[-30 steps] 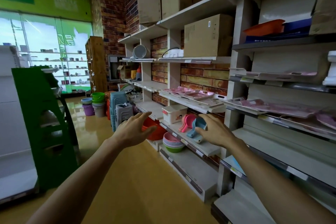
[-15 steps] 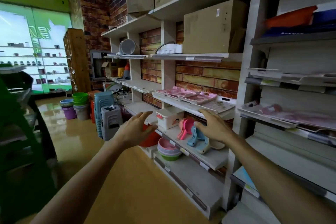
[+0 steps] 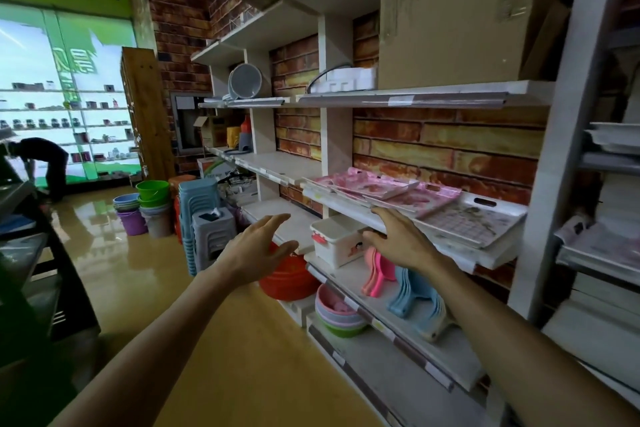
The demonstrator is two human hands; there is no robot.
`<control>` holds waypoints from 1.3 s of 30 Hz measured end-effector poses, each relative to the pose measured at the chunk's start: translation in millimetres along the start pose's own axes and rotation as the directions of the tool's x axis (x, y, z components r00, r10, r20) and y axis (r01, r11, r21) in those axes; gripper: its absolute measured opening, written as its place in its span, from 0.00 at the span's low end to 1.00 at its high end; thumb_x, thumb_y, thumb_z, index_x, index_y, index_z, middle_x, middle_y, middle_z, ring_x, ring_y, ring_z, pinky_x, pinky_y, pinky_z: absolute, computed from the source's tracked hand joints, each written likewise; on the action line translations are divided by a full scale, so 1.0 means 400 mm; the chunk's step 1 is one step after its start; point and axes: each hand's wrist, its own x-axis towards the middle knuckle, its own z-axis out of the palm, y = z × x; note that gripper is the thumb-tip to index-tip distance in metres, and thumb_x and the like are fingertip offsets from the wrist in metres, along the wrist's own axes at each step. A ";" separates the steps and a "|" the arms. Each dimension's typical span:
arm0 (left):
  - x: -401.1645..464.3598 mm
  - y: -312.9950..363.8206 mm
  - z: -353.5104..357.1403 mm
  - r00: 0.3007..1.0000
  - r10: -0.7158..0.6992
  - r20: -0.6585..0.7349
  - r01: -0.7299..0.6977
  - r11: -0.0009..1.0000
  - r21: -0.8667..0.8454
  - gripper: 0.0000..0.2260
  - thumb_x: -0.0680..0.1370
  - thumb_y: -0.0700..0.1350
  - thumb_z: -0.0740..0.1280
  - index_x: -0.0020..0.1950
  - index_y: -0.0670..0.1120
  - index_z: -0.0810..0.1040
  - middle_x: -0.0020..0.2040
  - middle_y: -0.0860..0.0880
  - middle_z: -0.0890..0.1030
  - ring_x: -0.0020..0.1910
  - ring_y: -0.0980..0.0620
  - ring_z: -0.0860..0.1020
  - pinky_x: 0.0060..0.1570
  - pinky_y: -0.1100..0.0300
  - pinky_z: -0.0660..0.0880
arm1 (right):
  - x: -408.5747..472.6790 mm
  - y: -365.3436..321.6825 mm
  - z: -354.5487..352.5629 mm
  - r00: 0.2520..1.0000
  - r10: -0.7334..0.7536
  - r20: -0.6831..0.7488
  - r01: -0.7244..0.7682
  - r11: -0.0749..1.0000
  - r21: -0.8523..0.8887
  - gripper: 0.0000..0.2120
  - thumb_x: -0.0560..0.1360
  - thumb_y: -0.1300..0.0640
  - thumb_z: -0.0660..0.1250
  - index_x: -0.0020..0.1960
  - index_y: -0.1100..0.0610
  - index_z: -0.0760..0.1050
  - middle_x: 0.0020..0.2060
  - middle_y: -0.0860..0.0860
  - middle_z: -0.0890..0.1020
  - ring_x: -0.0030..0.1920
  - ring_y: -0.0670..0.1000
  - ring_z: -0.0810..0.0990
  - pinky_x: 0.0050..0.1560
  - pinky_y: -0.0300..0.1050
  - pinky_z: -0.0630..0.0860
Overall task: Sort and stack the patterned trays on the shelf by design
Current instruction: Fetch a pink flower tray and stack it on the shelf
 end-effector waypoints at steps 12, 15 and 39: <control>0.417 -0.260 0.100 1.000 -0.017 0.004 0.017 1.000 -0.023 0.27 0.79 0.59 0.60 0.76 0.56 0.58 0.74 0.48 0.67 0.63 0.49 0.76 0.62 0.44 0.75 | 0.498 0.071 0.209 1.000 -0.004 0.028 0.005 1.000 -0.028 0.26 0.77 0.46 0.62 0.72 0.53 0.64 0.68 0.53 0.71 0.65 0.55 0.71 0.59 0.50 0.71; 0.514 -0.342 0.145 1.000 0.007 0.005 -0.006 0.998 -0.065 0.27 0.78 0.59 0.60 0.76 0.57 0.59 0.73 0.48 0.68 0.60 0.51 0.77 0.60 0.45 0.76 | 0.607 0.088 0.283 0.999 0.011 0.033 -0.010 1.000 -0.012 0.27 0.77 0.46 0.62 0.73 0.53 0.64 0.70 0.52 0.70 0.67 0.55 0.71 0.62 0.50 0.70; 1.465 -0.747 0.448 0.964 0.265 0.029 -0.235 0.896 -0.376 0.21 0.79 0.50 0.65 0.71 0.50 0.68 0.65 0.49 0.75 0.57 0.53 0.76 0.50 0.62 0.72 | 1.362 0.299 0.595 0.959 0.251 -0.131 -0.249 0.968 0.031 0.23 0.77 0.49 0.64 0.70 0.53 0.67 0.69 0.51 0.71 0.68 0.53 0.71 0.65 0.50 0.70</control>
